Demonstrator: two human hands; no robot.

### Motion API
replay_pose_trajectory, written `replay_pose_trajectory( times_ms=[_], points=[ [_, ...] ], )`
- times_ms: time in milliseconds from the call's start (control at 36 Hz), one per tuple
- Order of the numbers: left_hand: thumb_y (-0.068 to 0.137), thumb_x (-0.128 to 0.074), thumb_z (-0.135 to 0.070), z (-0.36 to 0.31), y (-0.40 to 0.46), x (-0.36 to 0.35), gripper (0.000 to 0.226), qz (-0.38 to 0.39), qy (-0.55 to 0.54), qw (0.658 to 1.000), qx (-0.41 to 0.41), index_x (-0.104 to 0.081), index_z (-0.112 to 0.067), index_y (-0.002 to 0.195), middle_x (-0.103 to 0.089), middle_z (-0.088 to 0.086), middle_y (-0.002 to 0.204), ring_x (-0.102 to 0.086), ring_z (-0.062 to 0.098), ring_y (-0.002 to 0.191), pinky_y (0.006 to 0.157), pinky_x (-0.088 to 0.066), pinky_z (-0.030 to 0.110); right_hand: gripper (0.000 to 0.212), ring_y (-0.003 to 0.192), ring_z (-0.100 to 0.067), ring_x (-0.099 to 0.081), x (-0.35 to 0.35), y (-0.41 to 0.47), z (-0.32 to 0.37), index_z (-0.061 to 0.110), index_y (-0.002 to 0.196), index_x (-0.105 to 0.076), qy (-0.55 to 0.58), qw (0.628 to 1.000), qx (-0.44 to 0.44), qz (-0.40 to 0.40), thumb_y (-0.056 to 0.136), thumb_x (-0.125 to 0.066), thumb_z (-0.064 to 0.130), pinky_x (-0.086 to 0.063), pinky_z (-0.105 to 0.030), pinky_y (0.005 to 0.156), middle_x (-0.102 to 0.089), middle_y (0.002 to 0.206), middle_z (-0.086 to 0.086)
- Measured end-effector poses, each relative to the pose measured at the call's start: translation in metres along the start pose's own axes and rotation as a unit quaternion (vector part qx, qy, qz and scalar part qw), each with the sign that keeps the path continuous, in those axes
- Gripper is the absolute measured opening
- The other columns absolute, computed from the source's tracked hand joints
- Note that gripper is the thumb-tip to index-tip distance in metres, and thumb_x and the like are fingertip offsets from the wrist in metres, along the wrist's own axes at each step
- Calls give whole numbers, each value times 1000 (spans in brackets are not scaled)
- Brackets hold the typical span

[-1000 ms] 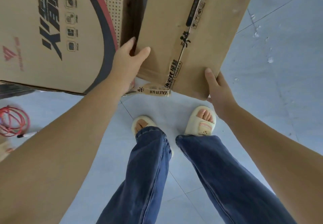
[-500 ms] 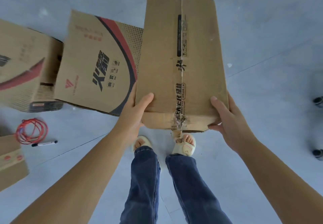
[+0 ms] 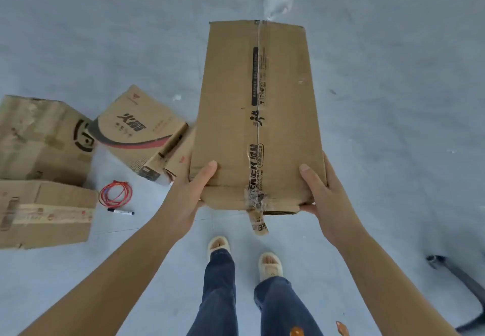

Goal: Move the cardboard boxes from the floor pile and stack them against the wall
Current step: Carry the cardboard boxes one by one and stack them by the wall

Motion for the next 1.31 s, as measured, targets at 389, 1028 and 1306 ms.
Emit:
replay_pose_trajectory(
  times_ms=[389, 1028, 1306],
  points=[
    [90, -59, -29, 14, -237, 78, 45, -336, -195, 918, -83, -50, -32, 134, -65, -14, 94, -58, 4, 73, 66, -45, 28, 55, 114, -11, -57, -103, -109, 50, 47, 139, -37, -121, 945, 49, 301, 90, -59, 38, -53, -47, 93, -56, 123, 20],
    [89, -61, -36, 215, -624, 53, 35, -650, -373, 649, -129, -53, -53, 119, -67, -24, 104, -63, 0, 95, 78, -53, 38, 30, 80, 4, -65, -194, -439, -81, 54, 111, -49, -334, 677, 72, 652, 96, -53, 29, -53, -34, 68, -69, 84, 28],
    [91, -60, -33, 338, -828, 8, 28, -753, -404, 505, -121, -55, -51, 112, -69, -19, 100, -64, 5, 89, 71, -52, 36, 30, 89, -3, -56, -167, -660, -202, 51, 120, -44, -373, 541, 75, 750, 96, -51, 34, -53, -48, 83, -59, 101, 19]
  ],
)
Point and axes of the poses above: each hand's wrist, its own y-axis towards the middle knuckle, its own x-axis out of the back of the hand, z = x × y, the point moved 7 cm from there along y, towards the middle knuckle
